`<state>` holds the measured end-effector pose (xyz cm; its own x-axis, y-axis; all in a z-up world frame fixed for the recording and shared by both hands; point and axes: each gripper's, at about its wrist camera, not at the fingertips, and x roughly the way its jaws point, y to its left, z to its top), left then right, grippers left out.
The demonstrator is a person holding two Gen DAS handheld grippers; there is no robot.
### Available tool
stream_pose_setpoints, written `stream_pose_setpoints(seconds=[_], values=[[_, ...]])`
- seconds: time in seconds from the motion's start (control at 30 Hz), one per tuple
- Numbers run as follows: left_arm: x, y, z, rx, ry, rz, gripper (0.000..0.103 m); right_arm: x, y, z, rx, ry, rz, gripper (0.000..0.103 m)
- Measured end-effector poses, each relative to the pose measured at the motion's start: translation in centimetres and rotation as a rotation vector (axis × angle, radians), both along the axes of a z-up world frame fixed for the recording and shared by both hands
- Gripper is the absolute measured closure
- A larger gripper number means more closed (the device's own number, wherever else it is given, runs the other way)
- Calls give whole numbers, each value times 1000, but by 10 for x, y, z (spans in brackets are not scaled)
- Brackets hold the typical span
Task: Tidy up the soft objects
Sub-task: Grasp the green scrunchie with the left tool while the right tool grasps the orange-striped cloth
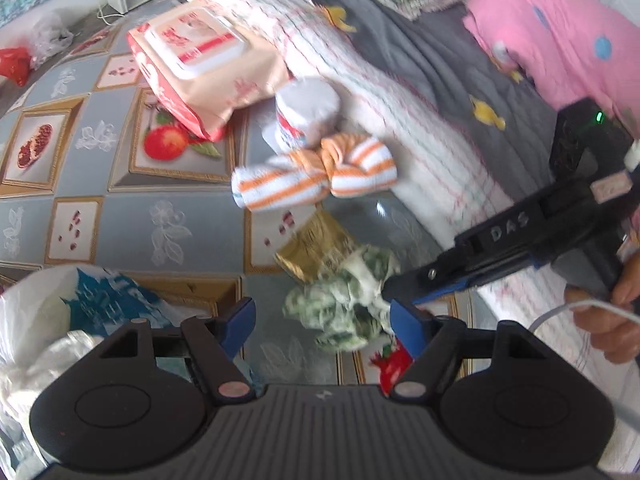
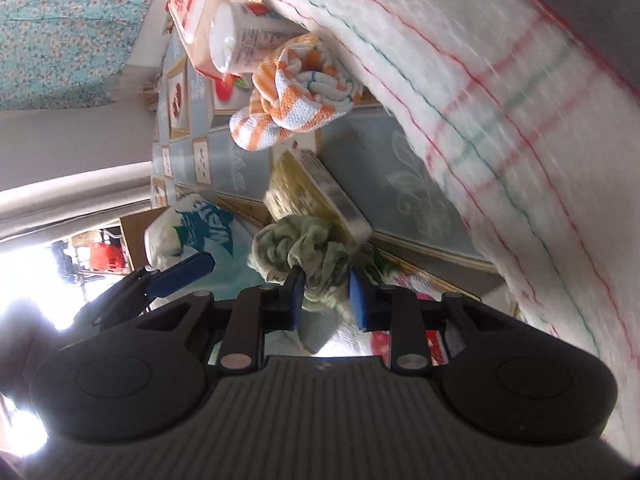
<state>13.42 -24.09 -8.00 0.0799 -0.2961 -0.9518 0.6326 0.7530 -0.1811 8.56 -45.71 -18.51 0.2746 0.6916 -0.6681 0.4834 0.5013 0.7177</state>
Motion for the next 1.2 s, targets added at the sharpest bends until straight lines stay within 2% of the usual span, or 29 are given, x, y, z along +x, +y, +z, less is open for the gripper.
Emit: stream_pose_setpoints(seconds=[0.13,0.27,0.3,0.33,0.5,0.63,0.77,0.87,1.2], values=[[-8,-5,-7,18,-1,0,27,-3,-3,28,-87,-108,40,71],[-4,-10,-13,-3,15,89,21,2,-23,63,-219,-239,94,67],[-3,-11,-15,-5,19,124,19,7,-29,72,-264,-275,124,61],[-2,-11,-17,-11,20,155,19,12,-31,80,-307,-312,164,56],[0,-16,-29,0,23,255,19,51,-21,100,-494,-462,466,50],[-1,-17,-40,14,45,303,29,81,2,99,-526,-539,648,50],[-3,-12,-48,22,58,332,40,98,26,87,-556,-572,760,50],[-5,-6,-50,-3,79,365,46,106,38,74,-564,-569,804,50],[-9,8,-47,-33,107,390,66,129,50,32,-507,-462,801,51]])
